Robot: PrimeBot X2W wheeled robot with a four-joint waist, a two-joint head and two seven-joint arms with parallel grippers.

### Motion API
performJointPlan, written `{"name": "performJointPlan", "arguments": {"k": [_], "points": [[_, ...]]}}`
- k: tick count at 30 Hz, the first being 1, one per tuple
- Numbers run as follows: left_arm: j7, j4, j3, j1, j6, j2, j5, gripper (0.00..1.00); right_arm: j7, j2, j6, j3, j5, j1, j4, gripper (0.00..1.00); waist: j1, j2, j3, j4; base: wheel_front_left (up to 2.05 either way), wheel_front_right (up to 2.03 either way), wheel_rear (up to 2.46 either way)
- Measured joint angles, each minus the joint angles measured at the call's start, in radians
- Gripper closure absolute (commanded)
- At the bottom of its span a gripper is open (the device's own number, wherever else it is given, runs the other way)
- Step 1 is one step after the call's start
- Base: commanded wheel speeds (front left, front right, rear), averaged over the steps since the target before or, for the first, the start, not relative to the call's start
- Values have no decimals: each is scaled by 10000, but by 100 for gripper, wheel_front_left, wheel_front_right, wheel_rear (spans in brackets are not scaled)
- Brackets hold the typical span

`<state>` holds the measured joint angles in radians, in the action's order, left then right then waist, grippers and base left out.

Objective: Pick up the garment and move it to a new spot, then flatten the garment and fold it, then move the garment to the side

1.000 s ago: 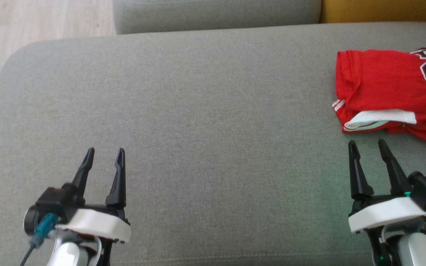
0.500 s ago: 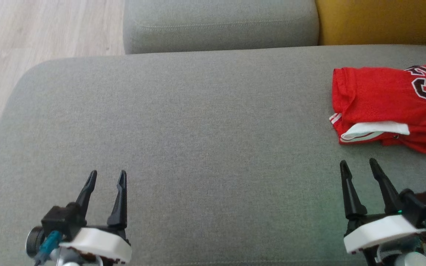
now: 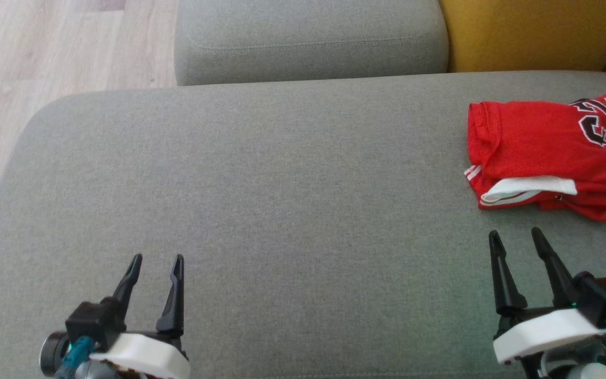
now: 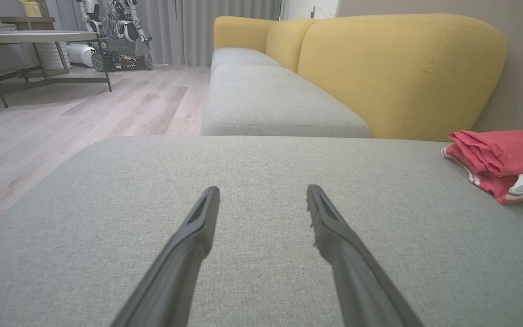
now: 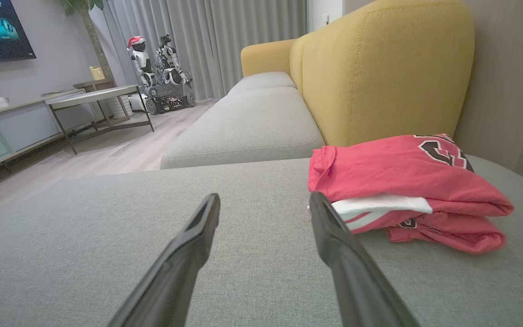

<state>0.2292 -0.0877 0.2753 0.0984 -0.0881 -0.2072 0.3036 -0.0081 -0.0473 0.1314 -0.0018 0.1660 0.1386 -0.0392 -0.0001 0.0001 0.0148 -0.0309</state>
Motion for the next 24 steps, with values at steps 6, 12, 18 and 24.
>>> {"name": "performJointPlan", "arguments": {"k": [6,12,18,24], "points": [[0,0,8,0,-4,-58,0,0,44,4,0,4,-2,0,-29,0,0,0,-3,-31,0,0,0],[0,0,19,0,-12,-90,0,0,56,6,0,15,-2,0,-42,0,0,0,-13,-34,0,0,0],[0,6,35,-2,-12,-117,0,0,58,8,0,25,-2,0,-46,0,0,0,-54,-42,0,0,0],[12,6,44,-4,-13,-142,0,0,82,12,0,25,-2,0,-46,0,0,0,-91,-67,0,0,0]]}}
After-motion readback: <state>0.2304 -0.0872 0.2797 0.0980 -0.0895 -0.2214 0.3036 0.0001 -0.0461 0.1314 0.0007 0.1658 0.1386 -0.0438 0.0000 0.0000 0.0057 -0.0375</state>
